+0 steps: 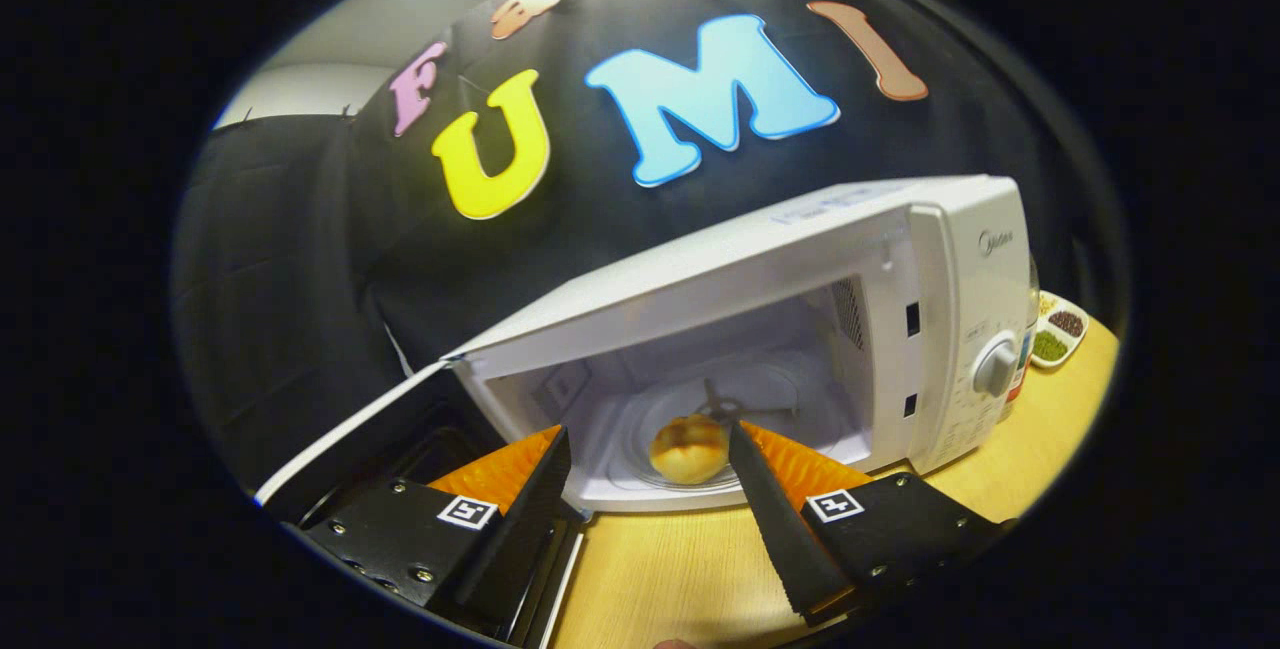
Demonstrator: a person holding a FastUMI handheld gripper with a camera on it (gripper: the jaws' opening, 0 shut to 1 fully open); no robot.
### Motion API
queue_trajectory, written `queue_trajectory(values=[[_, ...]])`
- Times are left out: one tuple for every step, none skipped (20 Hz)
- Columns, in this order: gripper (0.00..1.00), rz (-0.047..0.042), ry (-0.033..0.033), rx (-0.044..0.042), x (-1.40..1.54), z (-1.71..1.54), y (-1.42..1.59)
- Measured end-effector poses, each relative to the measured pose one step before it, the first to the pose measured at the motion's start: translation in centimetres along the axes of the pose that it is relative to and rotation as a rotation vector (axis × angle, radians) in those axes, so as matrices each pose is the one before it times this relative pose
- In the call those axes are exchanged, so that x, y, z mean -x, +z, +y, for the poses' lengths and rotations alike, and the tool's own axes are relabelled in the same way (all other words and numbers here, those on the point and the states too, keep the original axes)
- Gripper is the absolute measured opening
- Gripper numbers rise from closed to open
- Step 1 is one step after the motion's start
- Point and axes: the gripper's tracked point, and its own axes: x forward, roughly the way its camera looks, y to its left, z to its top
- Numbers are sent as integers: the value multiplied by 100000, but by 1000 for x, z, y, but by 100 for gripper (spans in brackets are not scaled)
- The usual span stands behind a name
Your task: Open the microwave, put the food inside, and close the microwave door.
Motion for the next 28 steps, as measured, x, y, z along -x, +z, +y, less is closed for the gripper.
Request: queue_trajectory(values=[[96,-837,1209,1821,1532,808,618],[96,-1016,1479,938,1571,996,655],[96,-1371,2033,744,1524,1112,698],[96,-1153,1584,1047,1427,1105,582],[96,-671,1486,1203,1226,1039,498],[96,-402,1510,1116,1104,1101,280],[96,-27,1747,788,1084,1142,202],[96,-228,1735,525,1015,1277,259],[96,-329,1938,667,888,1267,220],[96,-431,1954,737,850,1391,196],[96,0,2203,644,708,1315,30],[96,-284,2419,30,724,1443,2],[96,188,2580,-797,640,1516,-56],[97,497,2800,-975,329,1592,-268],[96,681,2375,-377,386,1510,-178],[96,845,2349,479,153,1377,-329],[96,885,2304,1232,177,1287,-375],[96,1060,2311,1127,232,1356,-509],[96,768,2393,841,-9,1433,-333],[97,444,2170,927,-12,1298,-426],[96,830,2269,1006,-191,1200,-423],[96,1119,2141,889,-84,1173,-598],[96,1369,1989,1117,-121,1044,-622],[96,523,1913,285,-179,1047,-543],[91,1003,1744,-264,-99,808,-614],[89,1530,1136,-3,-212,590,-831],[88,1499,852,150,-228,470,-727],[82,1749,501,242,-292,257,-917]])
